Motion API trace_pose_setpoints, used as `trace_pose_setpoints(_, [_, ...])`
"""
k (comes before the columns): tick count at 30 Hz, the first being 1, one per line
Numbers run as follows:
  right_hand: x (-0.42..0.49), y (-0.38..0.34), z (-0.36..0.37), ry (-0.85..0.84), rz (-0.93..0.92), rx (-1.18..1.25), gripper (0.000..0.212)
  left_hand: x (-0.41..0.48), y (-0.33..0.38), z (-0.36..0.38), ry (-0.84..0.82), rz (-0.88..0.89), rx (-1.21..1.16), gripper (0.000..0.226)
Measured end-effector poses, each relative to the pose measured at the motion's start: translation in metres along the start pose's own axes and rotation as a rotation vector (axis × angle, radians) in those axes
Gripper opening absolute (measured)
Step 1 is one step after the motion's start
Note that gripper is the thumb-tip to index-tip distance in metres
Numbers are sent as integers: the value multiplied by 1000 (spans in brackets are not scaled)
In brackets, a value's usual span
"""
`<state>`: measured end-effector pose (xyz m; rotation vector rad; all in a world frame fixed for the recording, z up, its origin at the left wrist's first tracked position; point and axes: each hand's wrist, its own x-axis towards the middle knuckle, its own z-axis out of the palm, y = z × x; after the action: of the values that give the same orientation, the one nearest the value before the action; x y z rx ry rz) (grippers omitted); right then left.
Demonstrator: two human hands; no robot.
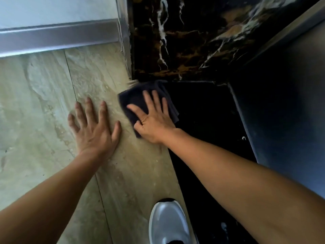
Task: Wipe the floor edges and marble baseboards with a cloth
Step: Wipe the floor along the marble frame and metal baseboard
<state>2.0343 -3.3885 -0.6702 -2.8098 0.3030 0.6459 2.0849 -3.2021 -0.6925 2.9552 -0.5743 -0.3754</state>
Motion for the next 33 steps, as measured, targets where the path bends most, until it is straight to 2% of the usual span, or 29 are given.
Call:
trace_pose_setpoints(2, [-3, 19, -1, 33, -186, -63, 61, 2, -1, 1, 6, 0, -12, 79])
trace_pose_setpoints(3, [-9, 41, 1, 81, -179, -89, 63, 2, -2, 1, -1, -2, -16, 79])
trace_pose_setpoints(5, [-28, 105, 1, 146, 61, -100, 69, 1, -2, 0, -10, 8, -25, 79])
trace_pose_setpoints(8, [-60, 175, -5, 178, 424, -29, 63, 0, -3, 0, 15, 16, -34, 80])
trace_pose_setpoints(12, [-42, 136, -6, 142, 617, 17, 65, -1, -3, 1, 18, 15, -27, 80])
trace_pose_setpoints(14, [-23, 84, -4, 125, 451, -34, 68, 1, -1, 1, 22, 13, -24, 80])
trace_pose_setpoints(17, [-5, -9, -1, 8, -68, -34, 58, 0, -2, 2, 21, 13, -18, 82])
trace_pose_setpoints(19, [4, -31, -2, 11, -266, -36, 48, -1, -4, 2, 26, 11, -8, 84])
trace_pose_setpoints(20, [10, -20, -3, 70, -277, -45, 45, 0, -5, 1, 23, 8, -10, 82])
trace_pose_setpoints(21, [13, 3, -2, 134, -210, -57, 44, 0, -4, 1, 16, 8, -14, 80])
trace_pose_setpoints(24, [-7, 94, -3, 250, 188, -60, 53, 0, -4, -1, 1, 13, -5, 79])
trace_pose_setpoints(26, [-28, 130, -5, 246, 411, -47, 52, 0, -4, -2, -4, 8, -19, 79])
trace_pose_setpoints(29, [-19, 93, -4, 252, 718, 110, 50, 1, -4, -5, -11, 4, -42, 81])
trace_pose_setpoints(30, [-9, 69, -2, 236, 716, 114, 51, 1, -3, -5, -12, 1, -51, 81])
trace_pose_setpoints(31, [0, 43, 2, 202, 614, 94, 51, 0, -3, -5, -7, -3, -60, 81])
trace_pose_setpoints(33, [11, -1, 4, 131, 256, 31, 50, 1, -1, -5, 6, 3, -73, 81])
